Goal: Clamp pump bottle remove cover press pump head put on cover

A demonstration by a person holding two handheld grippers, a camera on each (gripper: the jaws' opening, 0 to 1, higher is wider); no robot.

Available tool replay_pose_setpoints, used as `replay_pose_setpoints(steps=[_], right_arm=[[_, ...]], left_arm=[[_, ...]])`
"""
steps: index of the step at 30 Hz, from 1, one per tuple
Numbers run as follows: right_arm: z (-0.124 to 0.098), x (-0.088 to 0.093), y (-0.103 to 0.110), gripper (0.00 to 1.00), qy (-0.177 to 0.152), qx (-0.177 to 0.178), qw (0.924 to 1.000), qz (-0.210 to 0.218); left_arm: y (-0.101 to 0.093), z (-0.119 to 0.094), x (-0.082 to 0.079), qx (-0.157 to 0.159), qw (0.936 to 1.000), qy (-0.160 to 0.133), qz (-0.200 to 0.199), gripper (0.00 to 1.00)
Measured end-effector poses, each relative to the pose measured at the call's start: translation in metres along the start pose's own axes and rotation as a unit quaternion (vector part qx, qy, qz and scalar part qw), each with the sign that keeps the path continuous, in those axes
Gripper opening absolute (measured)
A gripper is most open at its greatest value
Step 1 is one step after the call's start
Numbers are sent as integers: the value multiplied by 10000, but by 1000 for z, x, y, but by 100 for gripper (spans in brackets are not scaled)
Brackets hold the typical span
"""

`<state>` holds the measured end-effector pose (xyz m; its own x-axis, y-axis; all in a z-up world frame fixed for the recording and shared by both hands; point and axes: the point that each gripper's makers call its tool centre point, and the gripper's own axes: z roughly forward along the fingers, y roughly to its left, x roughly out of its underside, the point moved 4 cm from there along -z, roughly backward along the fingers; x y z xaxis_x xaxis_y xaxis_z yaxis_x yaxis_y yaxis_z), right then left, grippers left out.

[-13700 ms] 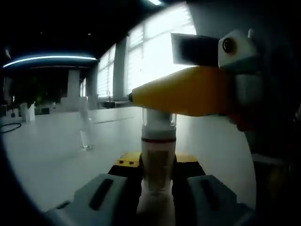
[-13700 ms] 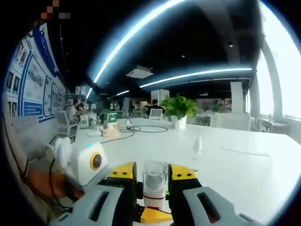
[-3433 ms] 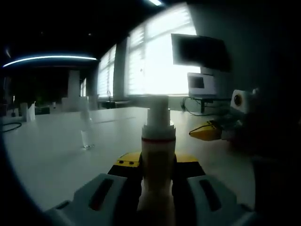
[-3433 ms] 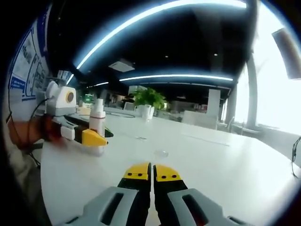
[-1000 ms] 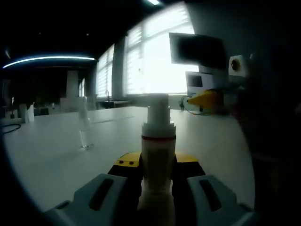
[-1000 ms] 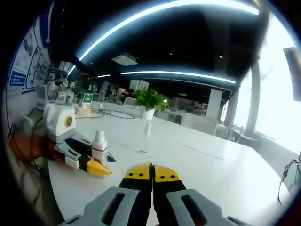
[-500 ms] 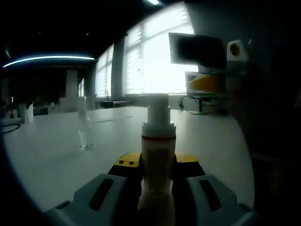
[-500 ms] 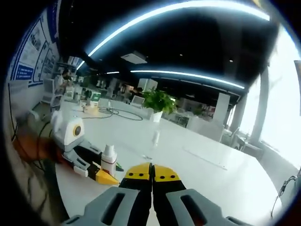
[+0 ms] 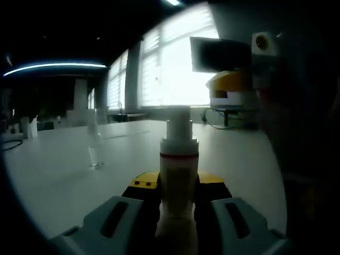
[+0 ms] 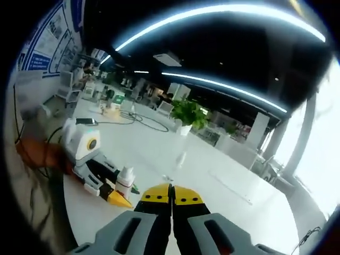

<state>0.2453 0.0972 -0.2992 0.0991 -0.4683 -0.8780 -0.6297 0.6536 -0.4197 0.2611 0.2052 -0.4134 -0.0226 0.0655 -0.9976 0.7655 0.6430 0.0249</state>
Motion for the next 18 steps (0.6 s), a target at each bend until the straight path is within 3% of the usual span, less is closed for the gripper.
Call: replay_pose_setpoints(steps=[12,18], right_arm=[[4,-12,0,0,372,-401,9981,-269],[10,-14,-2,0,623,-542,9964,-176]], left_arm=[[-2,1,0,62,10000,14,-58,14],[-4,0,0,130,9999,11,-64,14]])
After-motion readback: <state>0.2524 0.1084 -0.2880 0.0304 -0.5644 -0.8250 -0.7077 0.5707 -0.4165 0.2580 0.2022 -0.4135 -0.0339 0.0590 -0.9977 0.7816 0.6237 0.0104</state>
